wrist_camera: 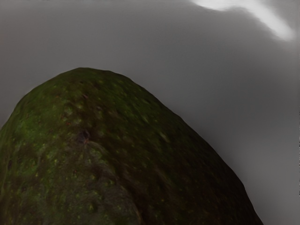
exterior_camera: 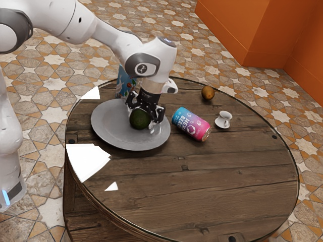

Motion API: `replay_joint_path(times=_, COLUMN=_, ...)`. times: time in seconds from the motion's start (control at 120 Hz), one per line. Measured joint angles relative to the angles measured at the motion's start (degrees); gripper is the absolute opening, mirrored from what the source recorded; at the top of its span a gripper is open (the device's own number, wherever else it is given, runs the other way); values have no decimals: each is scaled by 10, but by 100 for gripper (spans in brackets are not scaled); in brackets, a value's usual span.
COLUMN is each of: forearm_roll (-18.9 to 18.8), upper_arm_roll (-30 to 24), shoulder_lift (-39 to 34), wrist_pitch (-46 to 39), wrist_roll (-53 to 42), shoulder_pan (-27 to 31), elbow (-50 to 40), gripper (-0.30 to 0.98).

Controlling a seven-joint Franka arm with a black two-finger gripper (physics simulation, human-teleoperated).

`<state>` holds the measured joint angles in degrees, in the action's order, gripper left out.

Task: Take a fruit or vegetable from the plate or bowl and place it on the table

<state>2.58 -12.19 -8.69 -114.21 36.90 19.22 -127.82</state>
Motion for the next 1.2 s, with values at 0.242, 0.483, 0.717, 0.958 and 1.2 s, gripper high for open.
replay_joint_path(times=0.242, forearm_roll=0, upper_arm_roll=1, shoulder_lift=0, wrist_pitch=-1, wrist_roll=-2, shoulder_pan=0, elbow=0, gripper=46)
replay_joint_path(times=0.483, forearm_roll=-14, upper_arm_roll=4, shoulder_lift=-3, wrist_pitch=19, wrist_roll=8, shoulder_pan=0, elbow=30, gripper=9)
replay_joint_path(times=0.717, forearm_roll=-13, upper_arm_roll=-207, shoulder_lift=13, wrist_pitch=120, wrist_roll=40, shoulder_pan=-6, elbow=198, gripper=-5)
replay_joint_path(times=0.958, forearm_roll=1, upper_arm_roll=-264, shoulder_lift=80, wrist_pitch=153, wrist_roll=63, shoulder_pan=-45, elbow=273, gripper=24)
replay_joint_path(times=1.2, forearm_roll=22, upper_arm_roll=-269, shoulder_lift=80, wrist_pitch=165, wrist_roll=74, shoulder_pan=-53, elbow=295, gripper=53)
